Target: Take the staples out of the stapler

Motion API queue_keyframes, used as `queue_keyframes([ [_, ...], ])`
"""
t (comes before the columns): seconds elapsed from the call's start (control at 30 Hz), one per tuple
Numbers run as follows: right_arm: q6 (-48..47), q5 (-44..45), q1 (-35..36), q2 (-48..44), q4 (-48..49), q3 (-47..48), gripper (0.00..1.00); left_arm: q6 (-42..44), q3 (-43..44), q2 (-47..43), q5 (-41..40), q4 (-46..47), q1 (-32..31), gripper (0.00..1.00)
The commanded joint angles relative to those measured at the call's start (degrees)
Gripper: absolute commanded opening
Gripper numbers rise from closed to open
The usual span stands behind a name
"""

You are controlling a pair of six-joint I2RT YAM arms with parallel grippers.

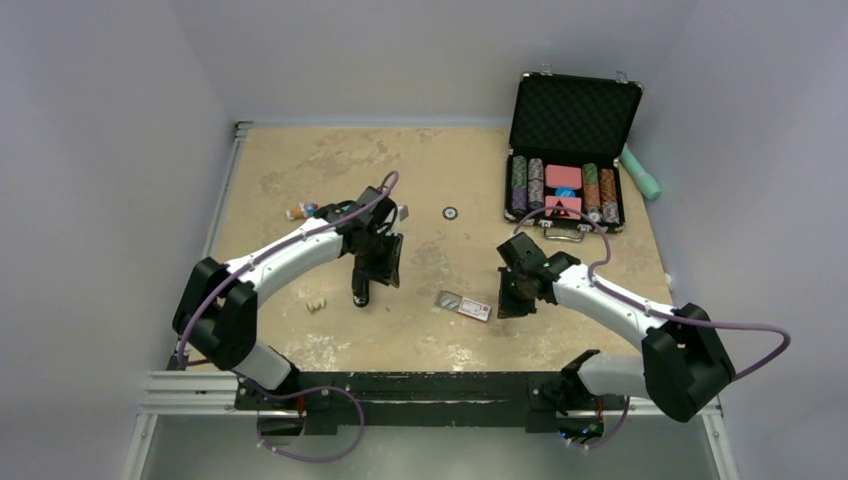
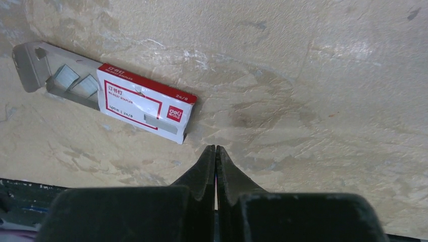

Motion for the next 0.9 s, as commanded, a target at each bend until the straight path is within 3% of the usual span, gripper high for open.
queue_keyframes([
  [0.0,2.88,-2.34,-0.10,0.38,3.65,-1.64,0.00,1.88,4.07,4.83,1.87,3.18,-1.09,0.24],
  [0.07,3.62,-2.09,-0.16,0.72,4.27,-1.86,0.00,2.10,4.56,7.10,2.52,3.81,-1.27,0.16],
  [0.3,4.89,-1.49,-0.15,3.02,6.03,-1.17,0.00,1.40,5.82,13.09,3.84,5.65,-3.57,0.06],
  [0.87,4.34,-0.57,-0.08,8.72,7.37,0.72,0.00,-3.03,6.54,19.96,8.20,10.90,-5.30,0.00],
])
